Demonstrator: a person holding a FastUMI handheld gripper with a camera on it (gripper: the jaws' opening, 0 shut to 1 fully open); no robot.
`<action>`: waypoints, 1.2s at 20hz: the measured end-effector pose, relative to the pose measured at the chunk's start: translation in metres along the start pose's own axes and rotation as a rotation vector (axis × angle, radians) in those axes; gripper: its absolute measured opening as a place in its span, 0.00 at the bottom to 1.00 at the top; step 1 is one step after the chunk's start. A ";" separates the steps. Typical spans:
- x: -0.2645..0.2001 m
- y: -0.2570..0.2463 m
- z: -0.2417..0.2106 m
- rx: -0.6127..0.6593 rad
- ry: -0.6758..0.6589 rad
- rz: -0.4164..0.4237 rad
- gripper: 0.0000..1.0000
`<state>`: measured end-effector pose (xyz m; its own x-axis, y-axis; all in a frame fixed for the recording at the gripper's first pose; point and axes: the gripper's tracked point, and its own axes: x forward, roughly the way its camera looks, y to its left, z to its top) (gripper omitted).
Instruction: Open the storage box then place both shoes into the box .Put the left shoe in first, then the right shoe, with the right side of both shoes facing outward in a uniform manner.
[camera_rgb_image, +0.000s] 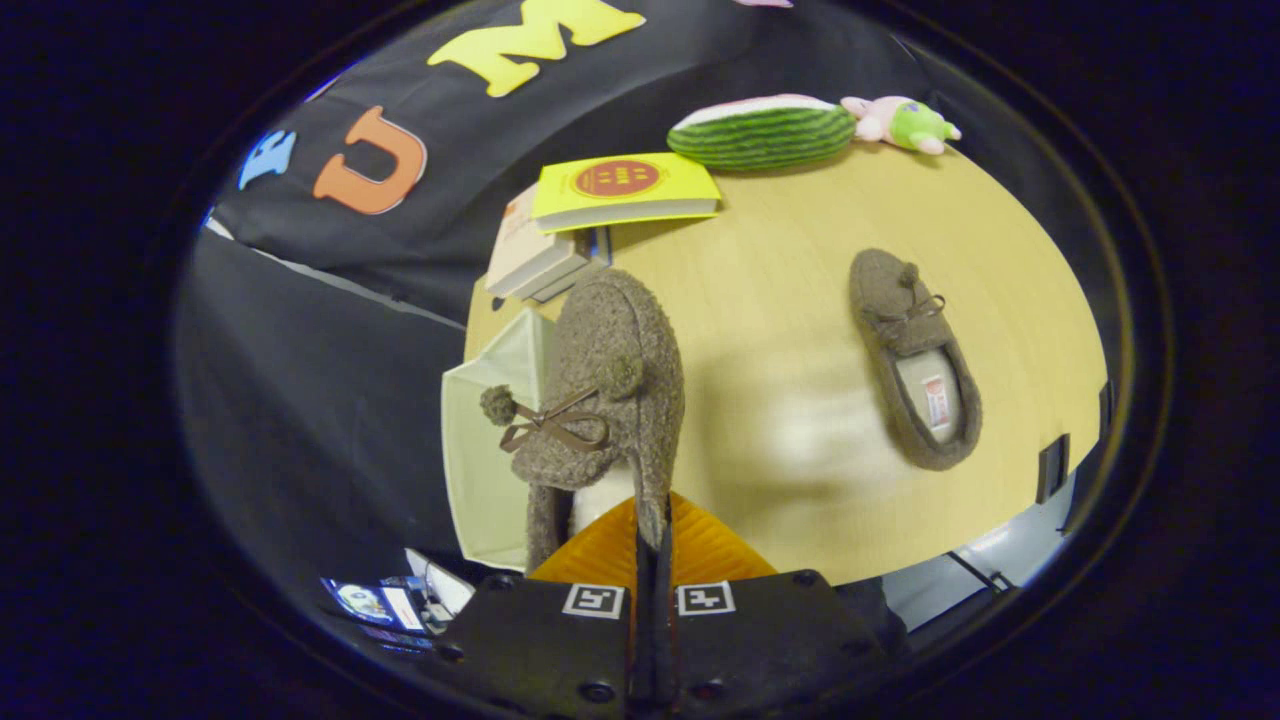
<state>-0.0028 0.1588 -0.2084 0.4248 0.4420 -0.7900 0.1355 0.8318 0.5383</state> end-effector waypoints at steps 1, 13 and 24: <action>-0.006 0.019 -0.002 -0.010 -0.003 0.015 0.06; 0.083 0.146 -0.034 -0.053 0.062 0.003 0.06; 0.165 0.142 -0.051 -0.091 0.121 -0.100 0.07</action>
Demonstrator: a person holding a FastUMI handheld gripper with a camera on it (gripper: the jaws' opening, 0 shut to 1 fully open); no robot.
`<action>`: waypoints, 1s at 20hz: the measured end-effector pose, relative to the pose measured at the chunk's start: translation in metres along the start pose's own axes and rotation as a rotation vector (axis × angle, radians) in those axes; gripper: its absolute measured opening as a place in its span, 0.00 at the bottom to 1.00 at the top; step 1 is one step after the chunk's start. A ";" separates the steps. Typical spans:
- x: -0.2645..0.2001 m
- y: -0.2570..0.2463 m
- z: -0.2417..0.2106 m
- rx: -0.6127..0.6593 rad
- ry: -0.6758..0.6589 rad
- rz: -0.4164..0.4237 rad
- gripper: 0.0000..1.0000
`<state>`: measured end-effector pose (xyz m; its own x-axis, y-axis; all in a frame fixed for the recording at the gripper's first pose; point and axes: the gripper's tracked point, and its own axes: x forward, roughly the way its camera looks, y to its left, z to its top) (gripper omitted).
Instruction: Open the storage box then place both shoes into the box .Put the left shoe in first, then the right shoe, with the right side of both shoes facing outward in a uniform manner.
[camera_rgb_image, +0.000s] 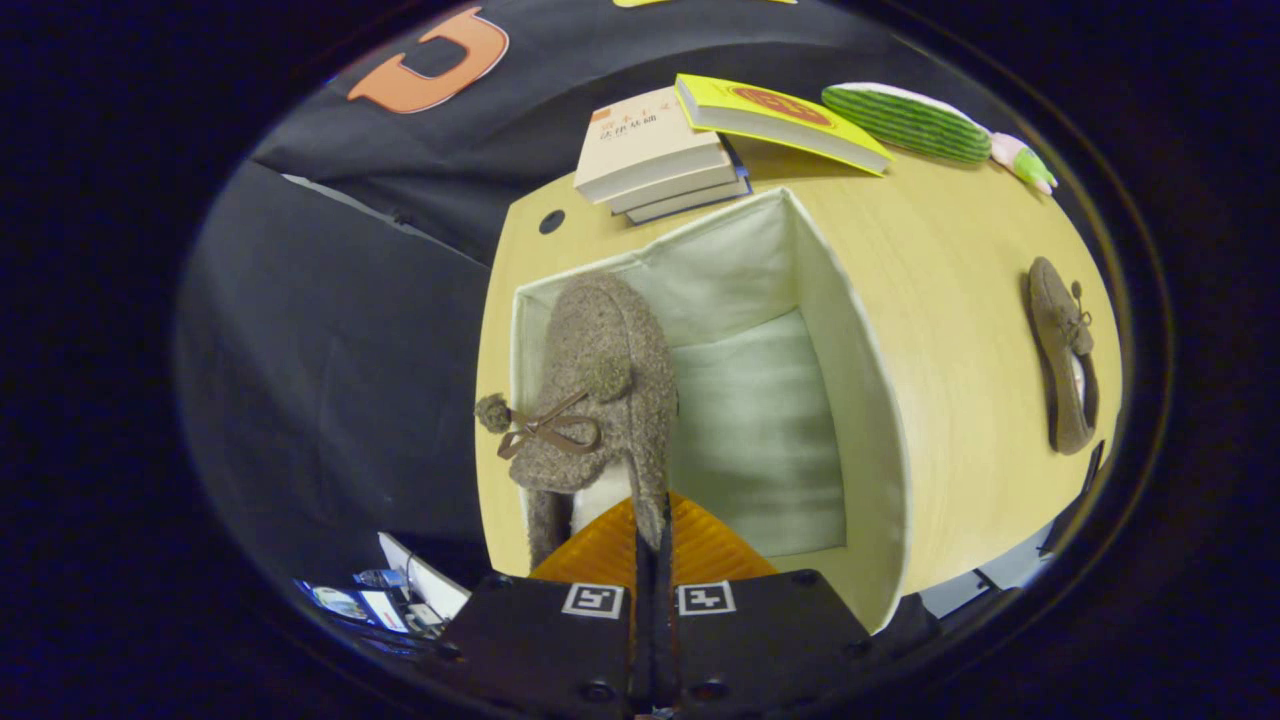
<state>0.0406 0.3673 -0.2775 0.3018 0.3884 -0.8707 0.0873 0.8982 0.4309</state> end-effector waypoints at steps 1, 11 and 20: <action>0.004 0.000 0.000 0.006 0.003 -0.003 0.06; -0.003 0.012 0.012 -0.016 -0.053 0.074 0.80; -0.097 0.006 0.020 -0.110 -0.172 0.118 0.87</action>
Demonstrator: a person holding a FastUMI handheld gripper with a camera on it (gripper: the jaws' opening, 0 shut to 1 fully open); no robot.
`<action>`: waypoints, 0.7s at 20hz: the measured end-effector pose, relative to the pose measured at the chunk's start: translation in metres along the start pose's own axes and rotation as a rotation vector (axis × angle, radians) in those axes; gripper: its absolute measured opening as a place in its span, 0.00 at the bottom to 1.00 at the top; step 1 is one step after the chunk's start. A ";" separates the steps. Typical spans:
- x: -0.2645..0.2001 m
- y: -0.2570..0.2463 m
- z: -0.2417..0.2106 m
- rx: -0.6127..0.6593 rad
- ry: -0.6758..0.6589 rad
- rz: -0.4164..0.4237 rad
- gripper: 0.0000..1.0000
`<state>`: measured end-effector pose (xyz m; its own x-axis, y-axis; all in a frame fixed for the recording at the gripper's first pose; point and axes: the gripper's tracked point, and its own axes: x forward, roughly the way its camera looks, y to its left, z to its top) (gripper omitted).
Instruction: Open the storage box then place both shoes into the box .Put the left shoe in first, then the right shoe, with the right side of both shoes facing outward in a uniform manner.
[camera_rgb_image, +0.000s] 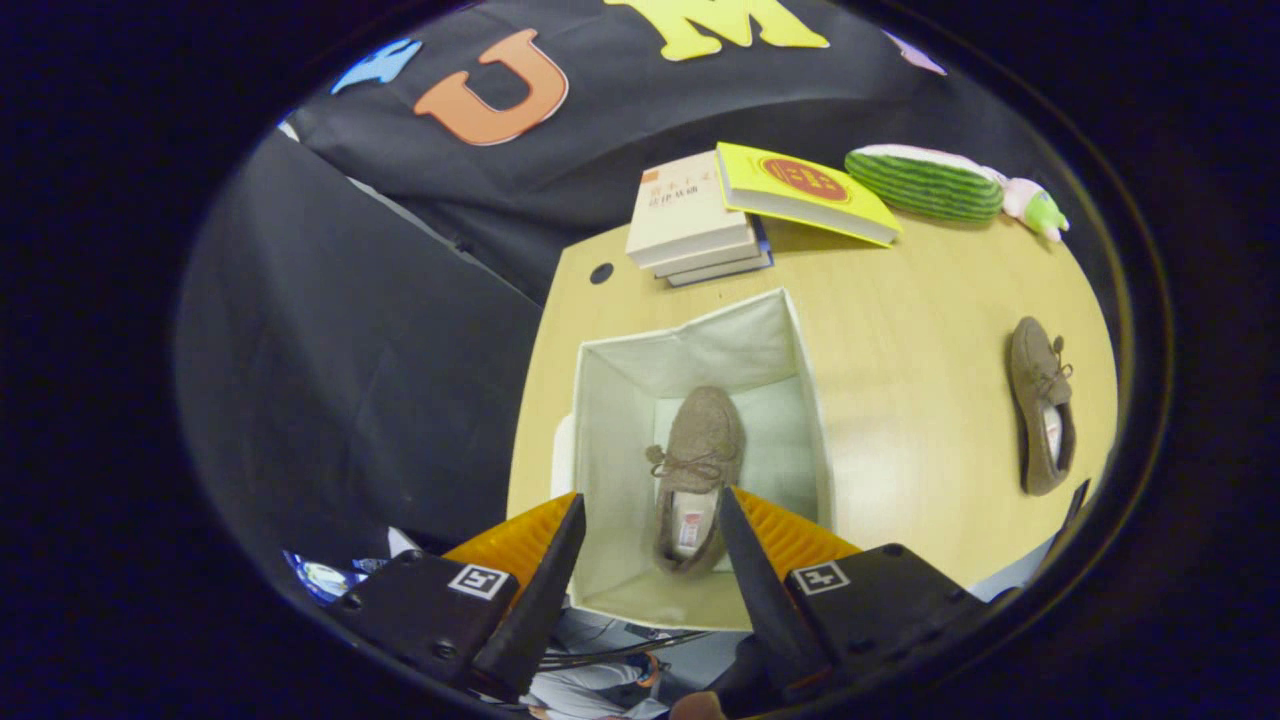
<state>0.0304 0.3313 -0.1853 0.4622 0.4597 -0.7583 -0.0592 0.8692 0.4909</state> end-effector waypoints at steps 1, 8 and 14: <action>-0.015 -0.006 0.007 0.001 -0.021 0.001 0.88; -0.122 -0.093 0.052 -0.031 -0.211 -0.098 0.89; -0.181 -0.182 0.059 -0.030 -0.255 -0.195 0.89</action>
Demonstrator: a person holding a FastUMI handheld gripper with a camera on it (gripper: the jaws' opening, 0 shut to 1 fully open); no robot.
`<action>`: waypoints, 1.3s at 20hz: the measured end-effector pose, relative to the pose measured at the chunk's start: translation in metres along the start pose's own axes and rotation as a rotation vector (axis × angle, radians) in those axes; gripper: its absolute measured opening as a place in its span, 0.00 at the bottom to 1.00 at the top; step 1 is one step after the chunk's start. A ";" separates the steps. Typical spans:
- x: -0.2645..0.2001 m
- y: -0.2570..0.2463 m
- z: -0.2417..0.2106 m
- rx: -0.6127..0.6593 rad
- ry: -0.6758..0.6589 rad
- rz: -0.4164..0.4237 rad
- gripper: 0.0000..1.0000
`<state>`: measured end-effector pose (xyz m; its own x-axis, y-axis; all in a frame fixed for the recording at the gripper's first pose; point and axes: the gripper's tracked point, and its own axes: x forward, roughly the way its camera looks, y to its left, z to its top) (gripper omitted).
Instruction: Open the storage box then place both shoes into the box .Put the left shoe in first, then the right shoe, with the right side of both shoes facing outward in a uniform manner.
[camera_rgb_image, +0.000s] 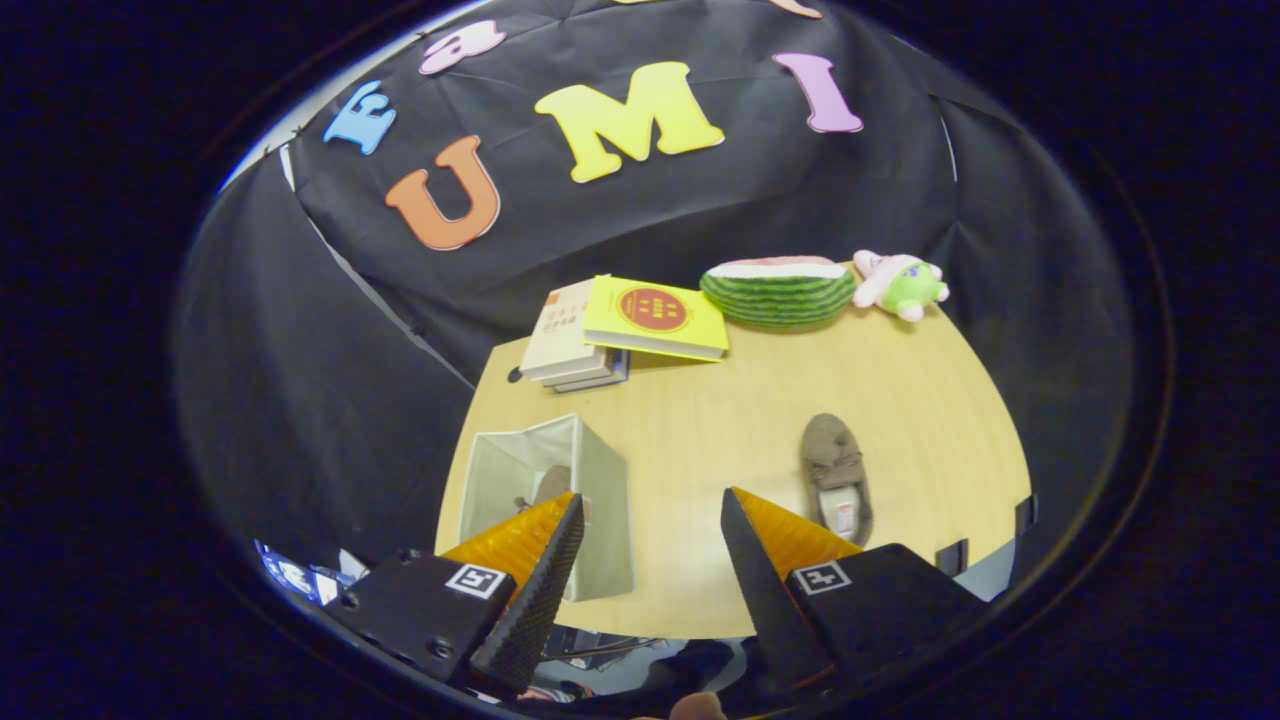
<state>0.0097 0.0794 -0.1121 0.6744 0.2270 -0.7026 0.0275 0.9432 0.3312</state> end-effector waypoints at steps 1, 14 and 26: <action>-0.001 -0.018 0.001 0.003 0.006 -0.012 0.89; 0.096 -0.203 -0.063 -0.029 0.320 -0.170 0.90; 0.175 -0.239 -0.103 0.032 0.547 -0.110 0.86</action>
<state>0.0451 -0.0814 -0.3793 0.1853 0.2283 -0.9558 0.1043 0.9626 0.2502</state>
